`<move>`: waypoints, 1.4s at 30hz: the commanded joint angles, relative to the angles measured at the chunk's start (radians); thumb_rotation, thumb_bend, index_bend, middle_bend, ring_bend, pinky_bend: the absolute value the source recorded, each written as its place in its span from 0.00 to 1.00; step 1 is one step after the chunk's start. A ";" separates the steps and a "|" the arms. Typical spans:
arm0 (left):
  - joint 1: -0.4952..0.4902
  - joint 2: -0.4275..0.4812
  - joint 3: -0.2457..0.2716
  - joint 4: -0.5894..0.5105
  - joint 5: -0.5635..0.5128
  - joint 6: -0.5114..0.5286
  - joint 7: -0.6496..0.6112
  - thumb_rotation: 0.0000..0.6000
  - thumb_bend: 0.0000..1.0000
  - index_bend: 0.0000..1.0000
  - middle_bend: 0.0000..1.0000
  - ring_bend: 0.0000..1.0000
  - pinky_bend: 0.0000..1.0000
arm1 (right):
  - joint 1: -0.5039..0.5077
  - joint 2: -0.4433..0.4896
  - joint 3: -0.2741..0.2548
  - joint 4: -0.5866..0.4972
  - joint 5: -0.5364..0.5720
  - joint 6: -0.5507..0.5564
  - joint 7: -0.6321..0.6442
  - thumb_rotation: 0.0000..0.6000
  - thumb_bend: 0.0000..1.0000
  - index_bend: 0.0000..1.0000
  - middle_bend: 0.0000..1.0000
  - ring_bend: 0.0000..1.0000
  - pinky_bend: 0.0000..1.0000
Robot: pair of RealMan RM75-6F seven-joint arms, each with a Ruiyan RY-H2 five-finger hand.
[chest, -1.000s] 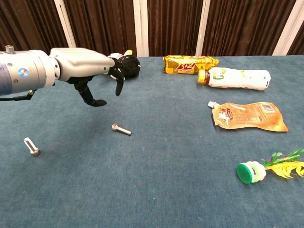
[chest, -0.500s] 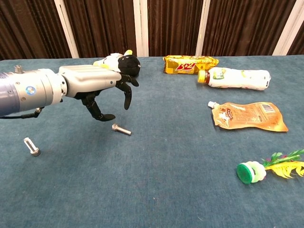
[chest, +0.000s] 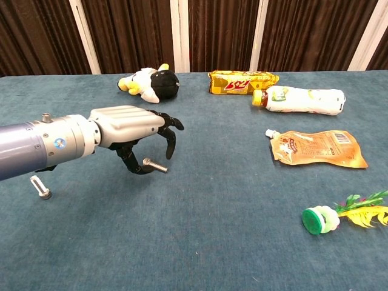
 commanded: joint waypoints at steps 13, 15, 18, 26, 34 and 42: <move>-0.001 -0.036 0.005 0.049 -0.017 0.003 0.031 1.00 0.50 0.41 0.04 0.00 0.00 | 0.000 0.002 0.001 0.003 0.003 -0.004 0.005 1.00 0.11 0.11 0.07 0.06 0.00; 0.001 -0.044 0.005 0.057 -0.019 0.004 0.031 1.00 0.50 0.42 0.04 0.00 0.00 | 0.000 0.002 0.002 0.004 0.005 -0.005 0.005 1.00 0.11 0.11 0.07 0.06 0.00; -0.001 -0.049 0.005 0.063 -0.022 0.000 0.037 1.00 0.51 0.43 0.04 0.00 0.00 | 0.001 0.001 0.002 0.006 0.007 -0.007 0.005 1.00 0.12 0.11 0.07 0.06 0.00; -0.003 -0.059 -0.001 0.068 -0.042 -0.003 0.052 1.00 0.52 0.45 0.04 0.00 0.00 | 0.003 -0.001 0.002 0.008 0.011 -0.013 0.004 1.00 0.11 0.11 0.07 0.06 0.00; -0.006 -0.071 0.003 0.081 -0.054 -0.008 0.072 1.00 0.52 0.46 0.04 0.00 0.00 | 0.005 0.000 0.003 0.011 0.016 -0.020 0.009 1.00 0.11 0.11 0.07 0.06 0.00; -0.008 -0.085 0.005 0.088 -0.058 -0.010 0.082 1.00 0.53 0.49 0.05 0.00 0.00 | 0.005 0.002 0.003 0.012 0.016 -0.022 0.016 1.00 0.11 0.11 0.07 0.06 0.00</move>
